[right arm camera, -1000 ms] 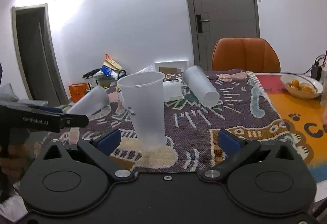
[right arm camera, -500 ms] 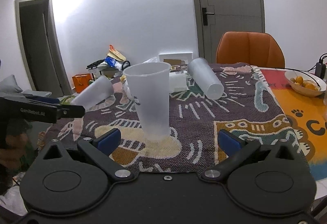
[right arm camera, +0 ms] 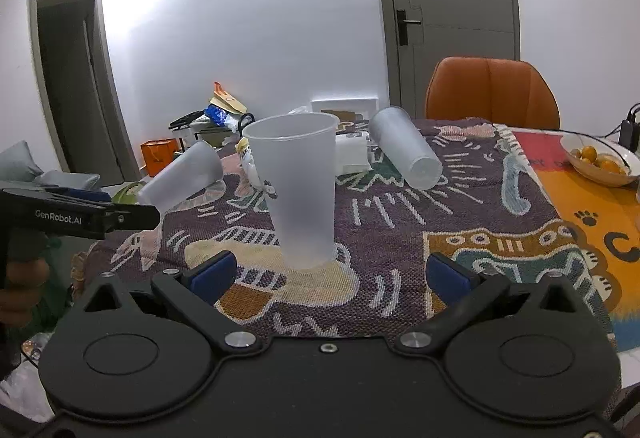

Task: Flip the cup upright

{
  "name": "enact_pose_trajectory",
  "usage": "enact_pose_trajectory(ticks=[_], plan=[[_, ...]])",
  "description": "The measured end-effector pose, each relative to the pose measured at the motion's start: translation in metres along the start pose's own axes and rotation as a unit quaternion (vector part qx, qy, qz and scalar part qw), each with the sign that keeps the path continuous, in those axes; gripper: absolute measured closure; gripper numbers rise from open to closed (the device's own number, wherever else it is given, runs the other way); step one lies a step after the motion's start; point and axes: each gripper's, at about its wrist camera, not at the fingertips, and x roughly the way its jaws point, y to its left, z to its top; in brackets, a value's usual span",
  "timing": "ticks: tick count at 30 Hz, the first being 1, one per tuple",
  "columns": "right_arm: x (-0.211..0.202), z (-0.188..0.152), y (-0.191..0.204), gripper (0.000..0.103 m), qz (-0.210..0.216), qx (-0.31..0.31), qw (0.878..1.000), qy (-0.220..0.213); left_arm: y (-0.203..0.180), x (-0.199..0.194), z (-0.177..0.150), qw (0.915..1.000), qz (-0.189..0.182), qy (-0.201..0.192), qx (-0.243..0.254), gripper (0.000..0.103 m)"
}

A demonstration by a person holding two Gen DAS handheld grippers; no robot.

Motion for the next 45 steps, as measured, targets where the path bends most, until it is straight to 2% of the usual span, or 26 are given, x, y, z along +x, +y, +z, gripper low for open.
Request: enact_pose_trajectory(ticks=[45], plan=[[0.0072, -0.0022, 0.0007, 0.0, 0.005, 0.009, 1.0, 0.008, 0.0048, 0.0039, -0.0065, 0.9999, -0.001, 0.011, -0.004, 0.0]])
